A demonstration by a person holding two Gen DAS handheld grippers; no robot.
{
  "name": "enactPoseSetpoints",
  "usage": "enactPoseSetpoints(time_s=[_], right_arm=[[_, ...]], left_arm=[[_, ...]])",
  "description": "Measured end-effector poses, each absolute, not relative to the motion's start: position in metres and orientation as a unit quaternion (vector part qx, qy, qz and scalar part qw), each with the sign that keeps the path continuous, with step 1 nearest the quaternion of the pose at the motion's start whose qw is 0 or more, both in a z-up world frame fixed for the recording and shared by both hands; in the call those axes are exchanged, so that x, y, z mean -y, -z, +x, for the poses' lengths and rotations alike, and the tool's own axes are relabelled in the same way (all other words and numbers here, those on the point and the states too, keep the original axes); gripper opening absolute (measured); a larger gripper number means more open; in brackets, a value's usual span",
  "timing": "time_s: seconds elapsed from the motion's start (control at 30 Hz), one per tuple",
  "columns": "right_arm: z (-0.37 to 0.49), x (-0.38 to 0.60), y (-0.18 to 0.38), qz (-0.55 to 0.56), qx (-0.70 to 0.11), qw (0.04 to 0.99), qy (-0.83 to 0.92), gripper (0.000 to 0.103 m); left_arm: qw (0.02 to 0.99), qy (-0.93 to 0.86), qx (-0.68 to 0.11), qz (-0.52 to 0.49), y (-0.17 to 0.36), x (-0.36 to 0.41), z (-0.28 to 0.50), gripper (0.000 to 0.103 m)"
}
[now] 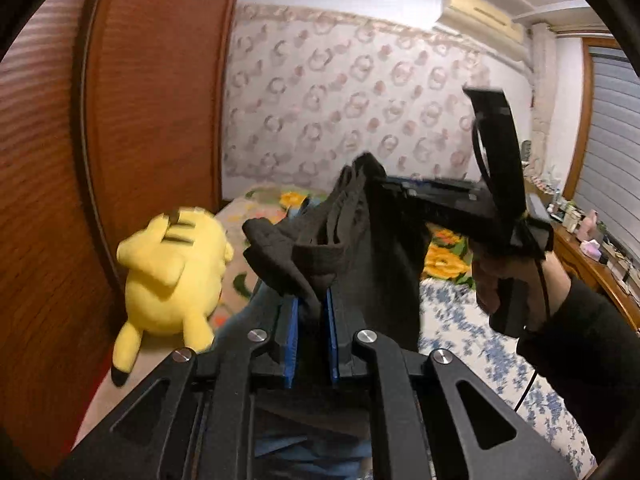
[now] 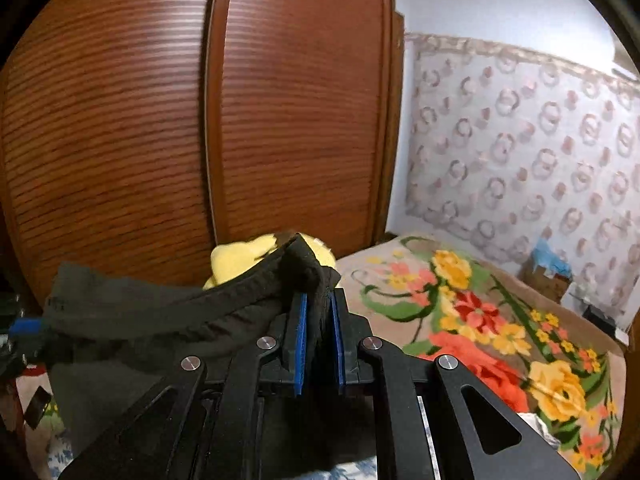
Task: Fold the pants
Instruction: 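Carry the folded black pants with both grippers onto the blue jeans stack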
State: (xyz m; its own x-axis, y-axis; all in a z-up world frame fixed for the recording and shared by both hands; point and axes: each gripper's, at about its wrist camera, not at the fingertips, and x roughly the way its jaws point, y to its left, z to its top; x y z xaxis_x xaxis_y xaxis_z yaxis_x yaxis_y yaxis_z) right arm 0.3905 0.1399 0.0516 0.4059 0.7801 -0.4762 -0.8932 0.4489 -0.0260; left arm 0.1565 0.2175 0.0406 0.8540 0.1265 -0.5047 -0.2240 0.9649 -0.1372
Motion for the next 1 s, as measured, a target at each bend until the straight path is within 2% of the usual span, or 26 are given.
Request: enactPoseSetpoints(time_s=[0.2, 0.33, 0.37, 0.4, 0.47, 0.57, 0.73, 1.0], right_arm=[[0.412, -0.177, -0.043, -0.151, -0.224, 0.81, -0.521, 0.011], [0.418, -0.188, -0.045, -0.156, -0.227, 0.806, -0.524, 0.012], [0.416, -0.183, -0.047, -0.156, -0.227, 0.805, -0.526, 0.017], [0.415, -0.183, -0.049, -0.158, -0.224, 0.805, -0.526, 0.02], [0.413, -0.185, -0.051, -0.162, -0.226, 0.803, -0.527, 0.033], [0.41, -0.181, -0.059, -0.163, -0.223, 0.808, -0.521, 0.039], [0.404, -0.153, -0.065, -0.143, -0.217, 0.808, -0.529, 0.039], [0.405, -0.126, -0.041, -0.136, -0.246, 0.794, -0.539, 0.039]], left_arm=[[0.949, -0.108, -0.271, -0.122, -0.021, -0.234, 0.154, 0.013], [0.947, -0.11, -0.276, -0.122, -0.02, -0.235, 0.153, 0.017], [0.947, -0.105, -0.277, -0.122, -0.02, -0.234, 0.153, 0.023], [0.947, -0.099, -0.278, -0.124, -0.021, -0.232, 0.152, 0.034], [0.947, -0.097, -0.282, -0.123, -0.022, -0.231, 0.152, 0.05], [0.95, -0.092, -0.275, -0.114, -0.028, -0.226, 0.15, 0.051], [0.956, -0.085, -0.263, -0.098, -0.037, -0.214, 0.148, 0.053], [0.951, -0.082, -0.285, -0.088, -0.024, -0.206, 0.162, 0.053]])
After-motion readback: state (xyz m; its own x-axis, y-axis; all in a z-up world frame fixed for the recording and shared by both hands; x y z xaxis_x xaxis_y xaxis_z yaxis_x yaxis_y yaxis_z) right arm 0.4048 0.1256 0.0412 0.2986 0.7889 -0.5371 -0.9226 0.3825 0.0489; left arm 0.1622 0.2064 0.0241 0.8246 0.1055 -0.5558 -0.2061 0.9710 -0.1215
